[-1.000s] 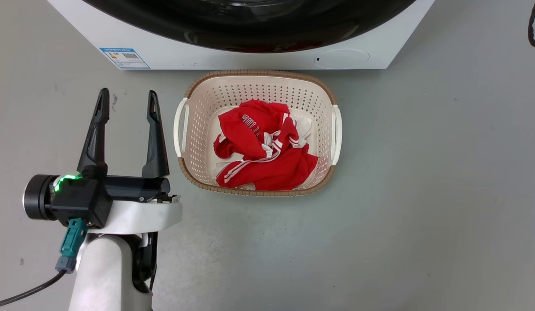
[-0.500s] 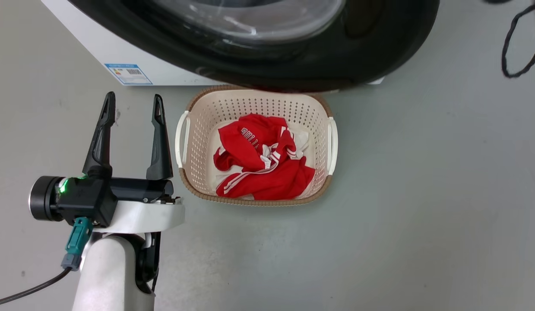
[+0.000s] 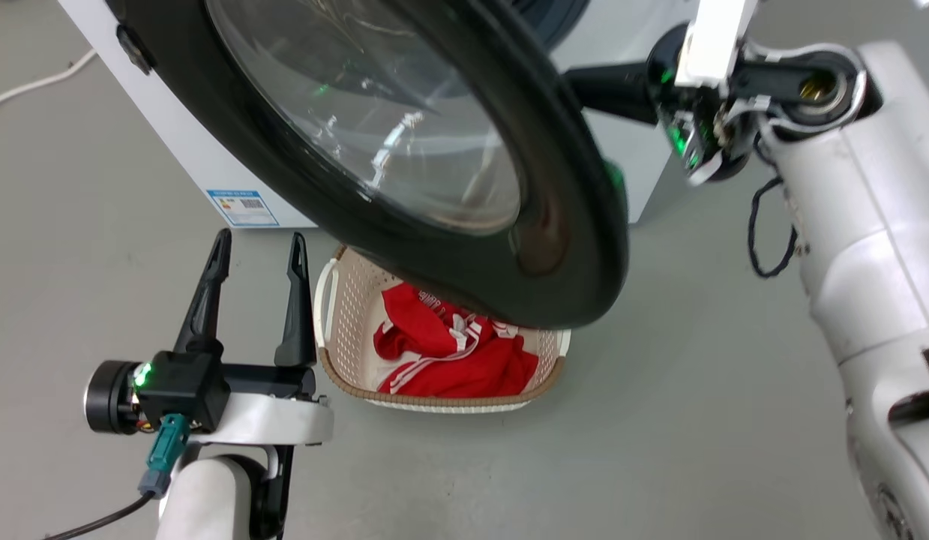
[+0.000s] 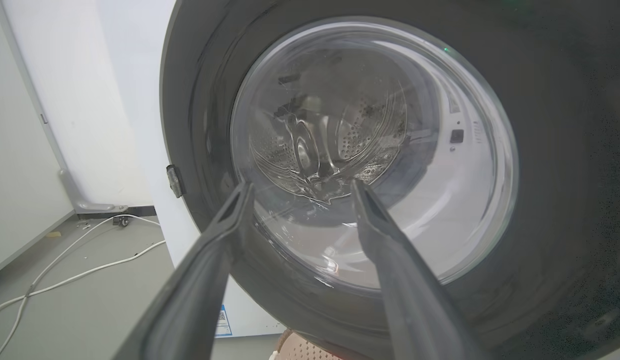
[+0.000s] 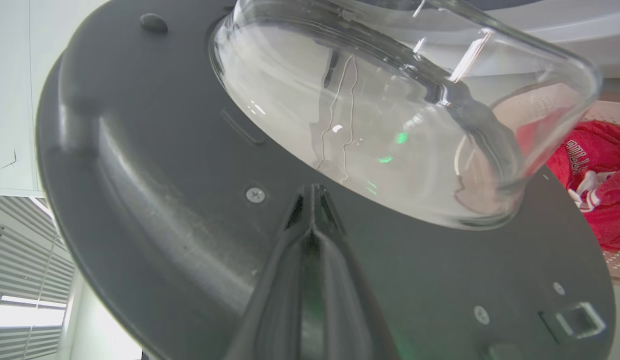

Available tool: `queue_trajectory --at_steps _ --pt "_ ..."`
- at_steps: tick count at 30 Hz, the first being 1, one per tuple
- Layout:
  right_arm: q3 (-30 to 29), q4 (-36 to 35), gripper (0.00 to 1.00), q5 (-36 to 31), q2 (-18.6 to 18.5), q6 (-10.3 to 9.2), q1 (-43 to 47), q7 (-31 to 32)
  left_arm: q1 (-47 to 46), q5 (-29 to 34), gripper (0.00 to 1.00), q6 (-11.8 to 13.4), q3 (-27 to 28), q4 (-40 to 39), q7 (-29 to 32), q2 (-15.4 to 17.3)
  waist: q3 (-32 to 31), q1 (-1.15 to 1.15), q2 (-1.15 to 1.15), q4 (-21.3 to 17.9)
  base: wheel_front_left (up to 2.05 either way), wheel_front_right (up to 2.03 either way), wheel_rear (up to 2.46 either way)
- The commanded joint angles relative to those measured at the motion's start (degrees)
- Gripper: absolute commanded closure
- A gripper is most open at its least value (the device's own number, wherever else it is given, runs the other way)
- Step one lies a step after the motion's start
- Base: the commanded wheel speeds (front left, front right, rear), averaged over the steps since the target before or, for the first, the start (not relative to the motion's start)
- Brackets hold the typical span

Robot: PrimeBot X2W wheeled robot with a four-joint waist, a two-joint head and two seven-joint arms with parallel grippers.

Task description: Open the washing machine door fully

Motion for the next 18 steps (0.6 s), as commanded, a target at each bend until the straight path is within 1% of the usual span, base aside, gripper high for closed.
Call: queue_trajectory --at_steps 1,4,8,11,18 --pt "0.35 -0.64 1.00 0.54 0.55 0.00 1.50 0.57 0.74 -0.18 0.00 0.19 -0.03 0.17 -0.14 -0.07 -1.14 0.00 0.00 0.24 0.00 0.00 0.00" --pt "1.81 -3.40 1.00 3.18 0.82 0.00 4.95 2.85 1.80 -0.35 0.00 0.39 -0.37 0.71 -0.14 -0.08 -2.74 0.00 0.00 0.52 0.00 0.00 0.00" --pt "6.51 -7.93 1.00 10.34 0.86 0.00 9.65 5.08 3.11 -0.86 0.00 0.43 -0.65 1.48 -0.14 -0.08 -4.71 0.00 0.00 0.90 0.00 0.00 0.00" --pt "10.89 -10.51 1.00 14.63 0.65 0.00 12.00 4.56 3.47 -0.99 0.00 0.47 -0.89 1.58 -0.14 -0.09 -5.40 0.00 0.00 0.98 0.00 0.00 0.00" --pt "19.58 -14.10 1.00 21.50 0.74 0.00 14.16 1.55 3.95 -1.35 0.00 0.81 -1.12 1.42 -0.14 -0.10 -5.83 0.00 0.00 0.78 0.00 0.00 0.00"
